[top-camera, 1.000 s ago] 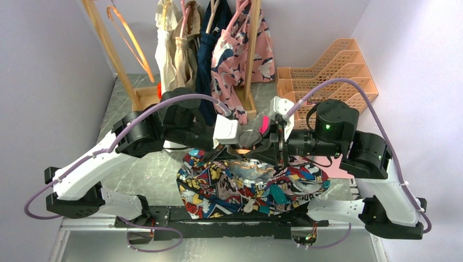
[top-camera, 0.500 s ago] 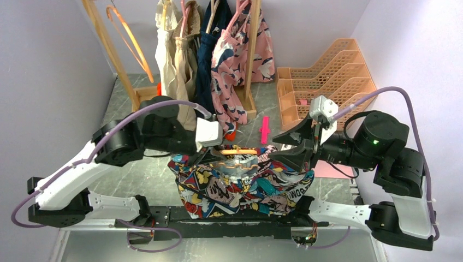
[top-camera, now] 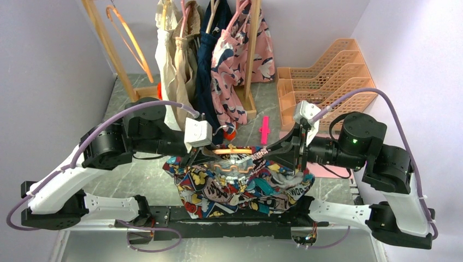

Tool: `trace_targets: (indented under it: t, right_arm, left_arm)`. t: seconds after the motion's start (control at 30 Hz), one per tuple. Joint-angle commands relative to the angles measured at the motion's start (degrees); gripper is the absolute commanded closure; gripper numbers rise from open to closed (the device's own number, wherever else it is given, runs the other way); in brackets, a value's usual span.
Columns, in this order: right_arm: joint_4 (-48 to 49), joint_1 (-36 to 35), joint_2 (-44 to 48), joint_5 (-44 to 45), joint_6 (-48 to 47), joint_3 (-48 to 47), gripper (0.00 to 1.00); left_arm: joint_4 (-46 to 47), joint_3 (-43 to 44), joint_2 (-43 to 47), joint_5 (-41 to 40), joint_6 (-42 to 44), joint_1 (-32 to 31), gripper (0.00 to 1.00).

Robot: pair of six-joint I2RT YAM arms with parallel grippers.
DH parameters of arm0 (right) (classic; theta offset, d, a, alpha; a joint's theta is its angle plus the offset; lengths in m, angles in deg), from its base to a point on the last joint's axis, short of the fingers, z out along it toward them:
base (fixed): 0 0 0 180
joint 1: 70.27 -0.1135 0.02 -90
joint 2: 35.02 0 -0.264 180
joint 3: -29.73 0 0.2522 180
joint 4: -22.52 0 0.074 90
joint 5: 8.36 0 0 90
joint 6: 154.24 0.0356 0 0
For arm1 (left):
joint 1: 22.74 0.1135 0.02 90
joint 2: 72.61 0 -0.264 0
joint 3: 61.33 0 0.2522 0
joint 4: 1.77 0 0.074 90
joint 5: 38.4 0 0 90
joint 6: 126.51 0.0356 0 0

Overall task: Place the shorts on the hanger
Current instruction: Hang the shorts on the hanger.

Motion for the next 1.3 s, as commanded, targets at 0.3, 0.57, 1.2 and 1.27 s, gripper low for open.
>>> trace_targets:
  t: [0.3,0.57,1.2,1.27]
  right_arm:
    - [-0.15,0.00,1.21,-3.22,2.82,-1.61,0.47]
    - [0.06,-0.06,-1.73,-5.05,1.45,-1.42,0.47]
    - [3.47,-0.03,-6.08,-7.52,1.30,-7.25,0.33]
    - [6.78,-0.07,-6.51,-8.83,1.88,-5.53,0.33]
  left_arm:
    - [5.24,0.05,3.54,-0.93,-0.97,0.19,0.93]
    - [5.37,0.33,3.38,-0.58,-1.26,0.19,0.93]
    - [6.48,-1.91,3.95,-0.41,-0.83,0.19,0.93]
    - [6.70,-1.92,3.56,-0.33,-0.45,0.22,0.93]
